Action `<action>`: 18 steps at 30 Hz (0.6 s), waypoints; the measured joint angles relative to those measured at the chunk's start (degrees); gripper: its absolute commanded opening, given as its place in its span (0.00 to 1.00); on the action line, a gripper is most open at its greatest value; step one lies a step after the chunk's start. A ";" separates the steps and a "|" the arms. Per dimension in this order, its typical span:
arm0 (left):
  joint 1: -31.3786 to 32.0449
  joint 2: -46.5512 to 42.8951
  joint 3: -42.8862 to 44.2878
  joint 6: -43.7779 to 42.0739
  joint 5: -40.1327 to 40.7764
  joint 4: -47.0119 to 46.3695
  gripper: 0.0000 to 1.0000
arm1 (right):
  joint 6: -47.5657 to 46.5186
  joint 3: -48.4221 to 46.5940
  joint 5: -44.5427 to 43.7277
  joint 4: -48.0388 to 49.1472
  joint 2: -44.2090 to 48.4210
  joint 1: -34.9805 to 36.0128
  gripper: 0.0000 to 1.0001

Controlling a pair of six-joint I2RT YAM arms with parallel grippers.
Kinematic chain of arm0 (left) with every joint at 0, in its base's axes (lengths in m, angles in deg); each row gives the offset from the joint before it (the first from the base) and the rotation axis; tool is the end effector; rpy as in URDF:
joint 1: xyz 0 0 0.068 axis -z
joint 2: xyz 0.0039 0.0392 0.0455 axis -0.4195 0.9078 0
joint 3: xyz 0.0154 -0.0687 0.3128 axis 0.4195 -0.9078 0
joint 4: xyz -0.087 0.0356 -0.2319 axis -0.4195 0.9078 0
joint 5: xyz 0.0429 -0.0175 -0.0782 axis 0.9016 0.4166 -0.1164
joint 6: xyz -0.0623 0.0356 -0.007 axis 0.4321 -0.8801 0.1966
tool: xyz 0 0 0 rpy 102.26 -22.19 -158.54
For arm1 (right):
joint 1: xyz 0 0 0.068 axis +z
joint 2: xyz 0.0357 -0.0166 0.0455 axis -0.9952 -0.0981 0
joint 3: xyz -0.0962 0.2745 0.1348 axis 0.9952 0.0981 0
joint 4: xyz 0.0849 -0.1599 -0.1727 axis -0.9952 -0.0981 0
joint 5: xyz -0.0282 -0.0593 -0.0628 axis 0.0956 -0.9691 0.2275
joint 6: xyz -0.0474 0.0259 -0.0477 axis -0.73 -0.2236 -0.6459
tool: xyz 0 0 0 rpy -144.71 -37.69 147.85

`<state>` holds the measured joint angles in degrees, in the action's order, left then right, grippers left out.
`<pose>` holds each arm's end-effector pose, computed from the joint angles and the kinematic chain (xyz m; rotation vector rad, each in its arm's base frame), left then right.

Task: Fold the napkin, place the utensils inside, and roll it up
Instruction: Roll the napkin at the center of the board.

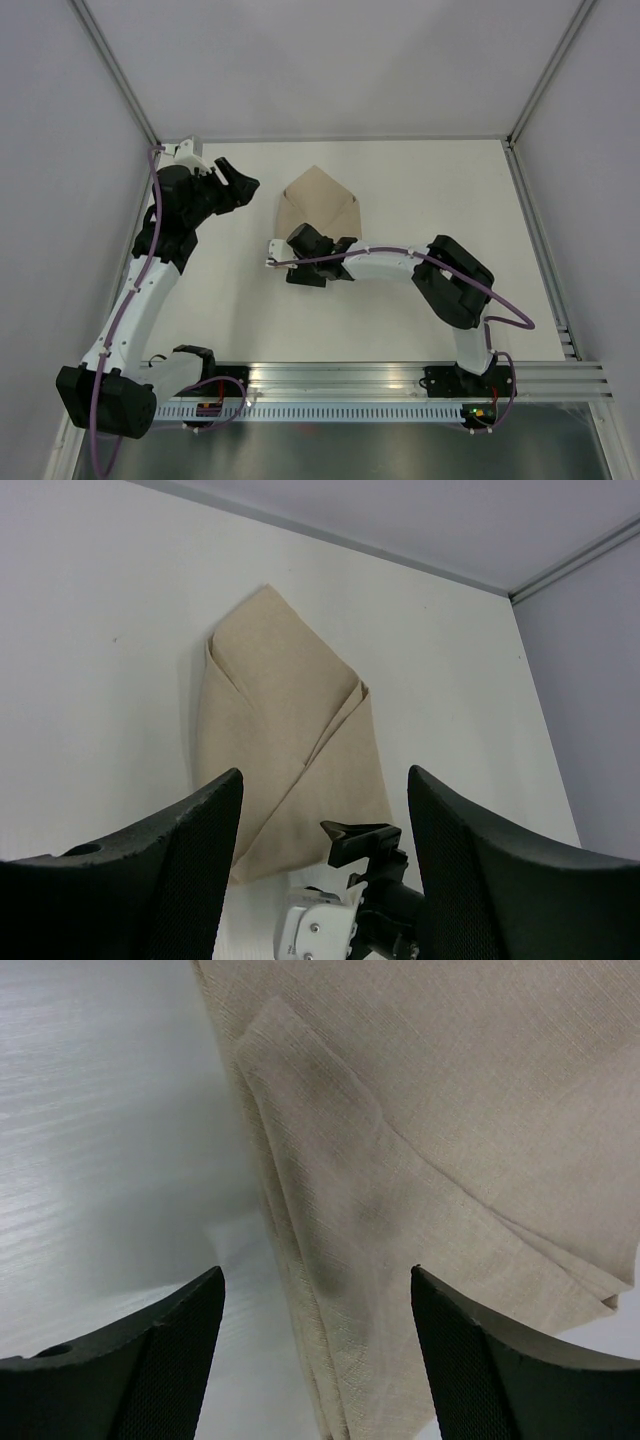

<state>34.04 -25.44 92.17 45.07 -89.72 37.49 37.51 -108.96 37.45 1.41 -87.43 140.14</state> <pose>0.2295 -0.0489 0.4025 -0.1937 1.8947 -0.6416 0.2565 0.3567 0.1956 -1.6847 1.8315 -0.0751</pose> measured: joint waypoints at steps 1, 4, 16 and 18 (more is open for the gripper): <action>0.00 0.00 0.00 0.00 0.00 -0.07 0.72 | 0.00 0.13 0.15 0.20 0.11 -0.28 0.80; 0.00 0.04 0.00 0.00 0.00 -0.33 0.72 | -0.02 0.79 0.22 0.59 0.68 -1.07 0.79; 0.00 0.04 -0.79 0.02 -0.09 -1.33 0.72 | 0.20 1.92 3.78 1.03 1.90 -3.50 0.72; 0.00 0.04 -1.40 0.00 -0.11 -1.38 0.72 | 0.22 2.54 4.31 1.11 1.99 -3.85 0.71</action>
<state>34.04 -25.40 90.78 45.07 -89.83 36.11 37.73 -106.43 41.75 2.52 -85.44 136.29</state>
